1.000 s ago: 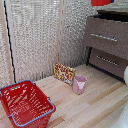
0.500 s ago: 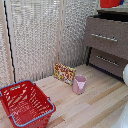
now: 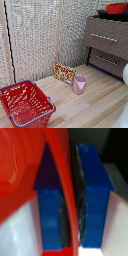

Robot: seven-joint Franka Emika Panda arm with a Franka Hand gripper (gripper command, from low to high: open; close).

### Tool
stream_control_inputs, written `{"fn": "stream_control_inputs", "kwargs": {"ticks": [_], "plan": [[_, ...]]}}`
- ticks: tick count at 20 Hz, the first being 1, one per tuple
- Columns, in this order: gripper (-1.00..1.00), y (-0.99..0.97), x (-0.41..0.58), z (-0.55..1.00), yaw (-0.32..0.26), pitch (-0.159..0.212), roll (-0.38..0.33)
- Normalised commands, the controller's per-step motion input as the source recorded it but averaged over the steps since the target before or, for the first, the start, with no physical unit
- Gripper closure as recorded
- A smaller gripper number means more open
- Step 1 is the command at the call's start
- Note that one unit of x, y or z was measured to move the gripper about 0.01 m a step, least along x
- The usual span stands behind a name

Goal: Transport the gripper mindfully toward the orange-red bowl and clasp it to elevate with ease. Ensure your robot's arm aligns efficiently with the top drawer's opening. Carefully slide the orange-red bowl into the designated spot with precision. After confirmation, withdraw the gripper gently. Close the drawer smoothly by transitioning the gripper to its handle.

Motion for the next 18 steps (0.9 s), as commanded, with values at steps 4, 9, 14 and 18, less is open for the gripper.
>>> {"fn": "stream_control_inputs", "kwargs": {"ticks": [4, 9, 14, 18], "plan": [[-1.0, 0.0, 0.0, -0.08, -0.004, 0.05, -0.003], [-1.0, 0.03, 0.044, -0.03, -0.014, 0.006, -0.018], [-1.0, 0.3, 0.026, 0.06, 0.05, -0.008, -0.079], [-1.0, 0.24, 0.018, 0.11, 0.186, 0.009, -0.115]]}}
